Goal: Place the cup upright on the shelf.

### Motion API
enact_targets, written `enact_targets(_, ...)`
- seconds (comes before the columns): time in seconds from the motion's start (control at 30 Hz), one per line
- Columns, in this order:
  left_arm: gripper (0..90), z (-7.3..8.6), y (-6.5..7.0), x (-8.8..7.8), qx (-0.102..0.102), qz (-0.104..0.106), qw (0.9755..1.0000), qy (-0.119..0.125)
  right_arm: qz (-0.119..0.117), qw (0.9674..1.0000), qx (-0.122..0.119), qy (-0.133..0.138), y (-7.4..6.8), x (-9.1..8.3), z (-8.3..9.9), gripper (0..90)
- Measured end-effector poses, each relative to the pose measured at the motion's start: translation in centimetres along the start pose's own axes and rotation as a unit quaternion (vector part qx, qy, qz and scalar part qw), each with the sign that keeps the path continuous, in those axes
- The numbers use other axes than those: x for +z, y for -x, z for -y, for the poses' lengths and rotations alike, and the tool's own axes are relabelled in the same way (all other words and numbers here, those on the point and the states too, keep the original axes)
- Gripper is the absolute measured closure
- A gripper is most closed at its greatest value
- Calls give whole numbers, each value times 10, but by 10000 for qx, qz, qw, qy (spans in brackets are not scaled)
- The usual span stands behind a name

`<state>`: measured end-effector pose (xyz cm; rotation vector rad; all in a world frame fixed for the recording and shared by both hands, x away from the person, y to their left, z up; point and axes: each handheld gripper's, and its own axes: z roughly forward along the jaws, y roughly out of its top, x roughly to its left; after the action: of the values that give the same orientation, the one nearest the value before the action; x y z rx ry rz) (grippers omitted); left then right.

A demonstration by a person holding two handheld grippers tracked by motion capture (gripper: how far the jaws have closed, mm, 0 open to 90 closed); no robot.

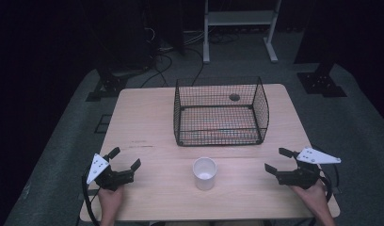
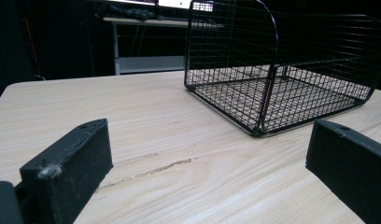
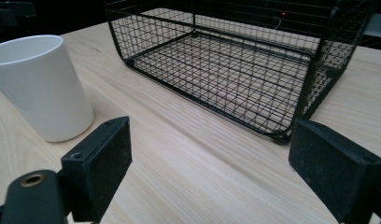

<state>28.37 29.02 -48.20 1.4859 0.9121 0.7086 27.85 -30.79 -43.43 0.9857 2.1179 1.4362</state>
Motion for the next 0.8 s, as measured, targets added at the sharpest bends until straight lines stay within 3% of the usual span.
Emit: enact_targets(0.8, 0, 0, 0, 0, -14, 2, 10000, 11, -685, 9965, -452, -172, -25, 16, -29, 93)
